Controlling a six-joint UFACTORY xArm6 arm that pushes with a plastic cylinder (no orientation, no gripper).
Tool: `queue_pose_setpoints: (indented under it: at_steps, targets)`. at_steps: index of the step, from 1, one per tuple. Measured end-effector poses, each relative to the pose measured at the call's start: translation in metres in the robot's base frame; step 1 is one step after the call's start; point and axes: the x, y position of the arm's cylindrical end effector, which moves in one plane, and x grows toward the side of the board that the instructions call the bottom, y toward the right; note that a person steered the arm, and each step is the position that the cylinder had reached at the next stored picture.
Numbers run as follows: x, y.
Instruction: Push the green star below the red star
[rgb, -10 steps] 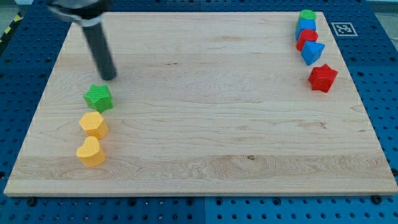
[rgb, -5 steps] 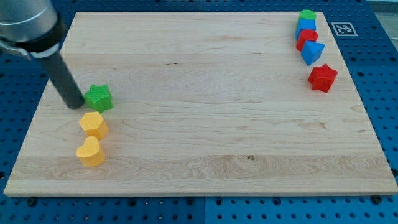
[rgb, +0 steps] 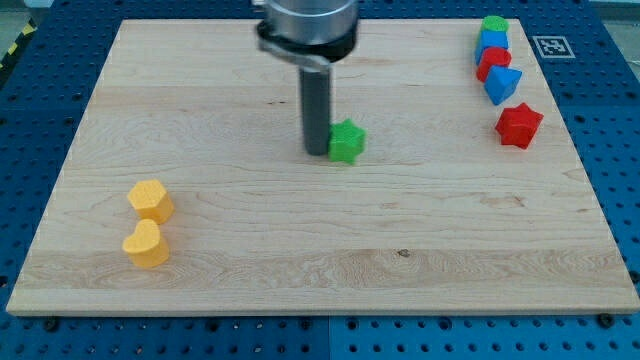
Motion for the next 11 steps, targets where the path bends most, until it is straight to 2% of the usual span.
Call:
queue_pose_setpoints:
  at_steps: [2,5,7,11]
  targets:
    - [-0.028,0.077]
    - [0.025,0.090]
    - [0.030,0.106]
    - [0.030,0.190]
